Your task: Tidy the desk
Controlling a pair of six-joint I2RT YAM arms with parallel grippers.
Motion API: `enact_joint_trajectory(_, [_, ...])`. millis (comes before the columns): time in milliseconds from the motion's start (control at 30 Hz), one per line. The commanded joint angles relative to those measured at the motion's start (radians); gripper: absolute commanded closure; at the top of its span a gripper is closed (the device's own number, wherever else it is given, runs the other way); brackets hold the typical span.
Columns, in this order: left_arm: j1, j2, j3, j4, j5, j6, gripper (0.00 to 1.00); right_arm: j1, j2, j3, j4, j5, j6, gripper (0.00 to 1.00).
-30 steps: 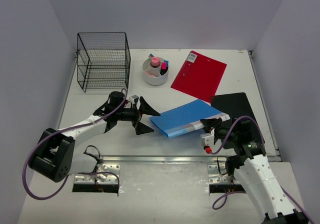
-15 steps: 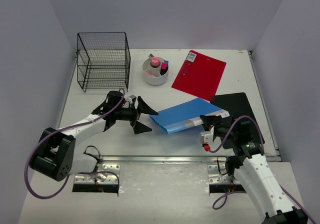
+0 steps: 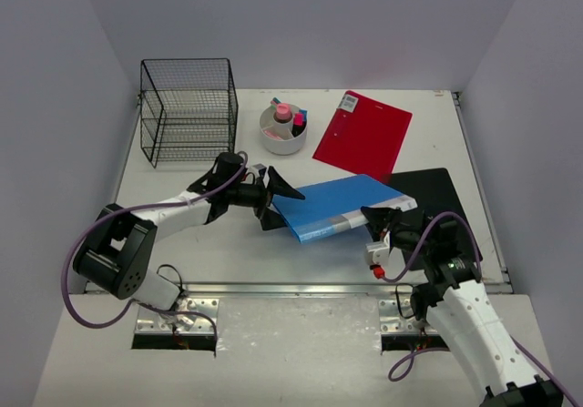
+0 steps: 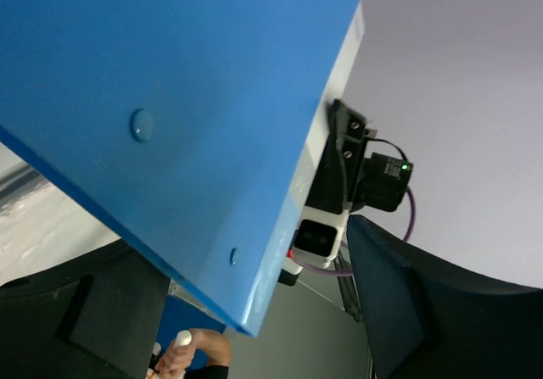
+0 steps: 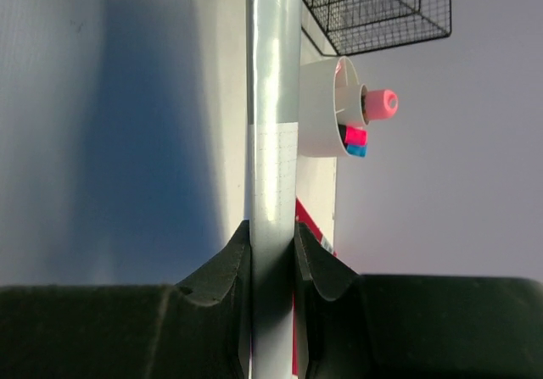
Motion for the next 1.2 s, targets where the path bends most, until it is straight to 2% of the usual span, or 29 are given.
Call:
enact_joint_trajectory(0, [-0.016, 0.026, 0.092, 0.141, -0.028, -0.106, 0.33, 0.011, -0.066, 0.015, -0.034, -0.169, -0.086, 1.0])
enact_joint_trajectory(200, [-0.02, 0.02, 0.123, 0.141, -0.048, -0.063, 0.72, 0.011, -0.106, 0.016, -0.176, -0.258, -0.18, 1.0])
enact_joint_trajectory(400, [-0.033, -0.018, 0.128, 0.09, -0.081, 0.018, 0.77, 0.011, -0.095, 0.024, -0.261, -0.331, -0.265, 1.0])
enact_joint_trajectory(433, [-0.038, -0.022, 0.131, 0.086, -0.087, 0.039, 0.8, 0.011, -0.09, 0.025, -0.263, -0.34, -0.277, 1.0])
enact_joint_trajectory(500, [-0.051, -0.04, 0.144, 0.064, -0.1, 0.11, 0.93, 0.011, -0.075, 0.025, -0.275, -0.361, -0.307, 1.0])
enact_joint_trajectory(567, [-0.053, -0.048, 0.173, 0.022, -0.095, 0.222, 1.0, 0.012, -0.066, 0.027, -0.283, -0.364, -0.331, 0.97])
enact_joint_trajectory(600, [-0.05, -0.053, 0.192, -0.001, -0.087, 0.289, 1.0, 0.012, -0.063, 0.03, -0.284, -0.359, -0.333, 0.87])
enact_joint_trajectory(700, [-0.039, -0.087, 0.252, -0.096, -0.08, 0.497, 1.0, 0.011, -0.057, 0.049, -0.301, -0.326, -0.331, 0.41])
enact_joint_trajectory(733, [-0.038, -0.097, 0.265, -0.098, -0.083, 0.542, 1.0, 0.011, -0.057, 0.054, -0.31, -0.312, -0.327, 0.34])
enact_joint_trajectory(767, [-0.037, -0.108, 0.282, -0.179, -0.098, 0.607, 1.0, 0.011, -0.058, 0.06, -0.321, -0.291, -0.324, 0.27])
enact_joint_trajectory(833, [-0.027, -0.132, 0.297, -0.241, -0.118, 0.702, 1.0, 0.011, -0.062, 0.069, -0.348, -0.25, -0.318, 0.12])
enact_joint_trajectory(933, [0.01, -0.156, 0.302, -0.322, -0.135, 0.798, 1.0, 0.011, -0.072, 0.083, -0.416, -0.193, -0.316, 0.01])
enact_joint_trajectory(1033, [0.055, -0.171, 0.301, -0.359, -0.116, 0.86, 1.0, 0.011, -0.084, 0.097, -0.475, -0.152, -0.276, 0.01])
enact_joint_trajectory(1167, [0.077, -0.177, 0.363, -0.434, -0.083, 0.999, 1.0, 0.011, -0.081, 0.114, -0.446, -0.102, -0.154, 0.01])
